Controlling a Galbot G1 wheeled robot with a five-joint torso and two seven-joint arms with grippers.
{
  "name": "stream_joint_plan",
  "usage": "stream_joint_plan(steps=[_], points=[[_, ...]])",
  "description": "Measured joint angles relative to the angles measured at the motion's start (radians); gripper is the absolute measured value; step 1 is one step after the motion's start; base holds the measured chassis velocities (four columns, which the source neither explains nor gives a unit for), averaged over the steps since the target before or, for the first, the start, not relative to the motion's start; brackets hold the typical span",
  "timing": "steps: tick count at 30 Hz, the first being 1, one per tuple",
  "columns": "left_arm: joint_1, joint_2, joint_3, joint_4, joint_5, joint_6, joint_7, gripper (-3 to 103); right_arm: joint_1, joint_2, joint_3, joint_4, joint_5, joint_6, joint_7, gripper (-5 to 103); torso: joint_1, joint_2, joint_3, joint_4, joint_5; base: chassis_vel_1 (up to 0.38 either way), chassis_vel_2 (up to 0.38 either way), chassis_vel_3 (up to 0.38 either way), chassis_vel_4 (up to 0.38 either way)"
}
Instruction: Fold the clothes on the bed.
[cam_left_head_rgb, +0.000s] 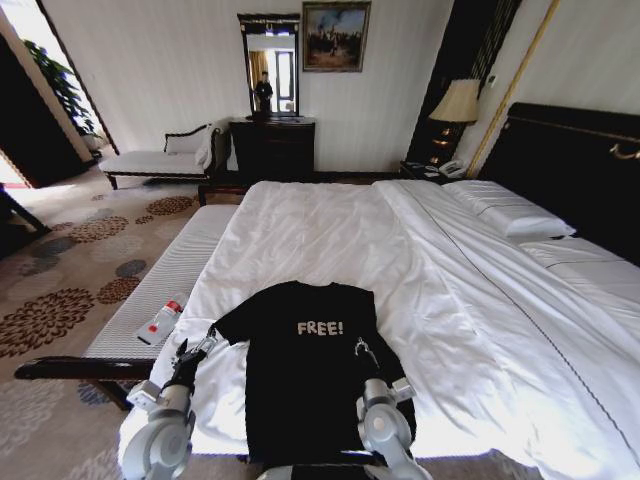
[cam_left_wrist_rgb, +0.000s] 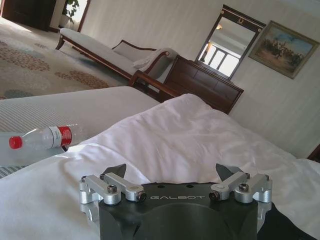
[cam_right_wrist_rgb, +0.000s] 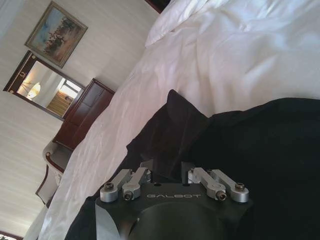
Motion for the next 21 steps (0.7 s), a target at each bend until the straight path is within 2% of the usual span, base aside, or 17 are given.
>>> stream_joint_plan(steps=[2,3,4,7,10,13,16,18,21], points=[[-0.002,0.0,-0.001,0.003,0.0,0.0,0.0,100,-0.006,0.0,-0.001,0.008,-0.001,0.0,-0.001,31,0.0,0.0,0.0,0.0,0.0,0.0,0.0,0.0,0.0],[-0.004,0.0,-0.001,0.006,-0.001,0.0,0.0,100,-0.024,-0.002,-0.004,0.037,-0.002,0.001,-0.003,41,0.0,0.0,0.0,0.0,0.0001,0.0,0.0,0.0,0.0],[-0.007,0.001,-0.001,0.009,-0.002,0.0,0.0,100,-0.037,-0.004,-0.004,0.06,-0.002,0.001,-0.003,41,0.0,0.0,0.0,0.0001,0.0,0.0,0.0,0.0,0.0],[-0.025,0.001,0.0,0.024,-0.011,0.004,-0.007,100,-0.083,-0.008,0.009,0.151,0.006,0.003,0.009,58,0.0,0.0,0.0,0.0,0.0001,0.0,0.0,0.0,0.0],[-0.045,0.004,0.002,0.039,-0.023,0.013,-0.022,100,-0.114,-0.008,0.026,0.22,0.013,0.008,0.021,64,0.0,0.0,0.0,-0.0001,0.0,0.0,0.0,0.0,0.0],[-0.076,0.009,0.018,0.061,-0.055,0.029,-0.038,100,-0.147,-0.004,0.053,0.313,0.024,0.017,0.034,80,0.0,0.0,0.0,-0.0002,-0.0001,0.0,0.0,0.0,0.0],[-0.091,0.006,0.041,0.074,-0.088,0.044,-0.046,100,-0.156,0.0,0.066,0.349,0.026,0.019,0.041,86,0.0,0.0,0.0,-0.0002,0.0,0.0,0.0,0.0,0.0],[-0.104,-0.004,0.071,0.092,-0.105,0.054,-0.048,100,-0.154,0.003,0.07,0.363,0.026,0.019,0.051,96,0.0,0.0,0.0,-0.0001,0.0,0.0,0.0,0.0,0.0],[-0.116,-0.012,0.091,0.113,-0.11,0.056,-0.045,100,-0.15,0.008,0.071,0.363,0.024,0.019,0.06,100,0.0,0.0,0.0,-0.0001,0.0001,0.0,0.0,0.0,0.0]])
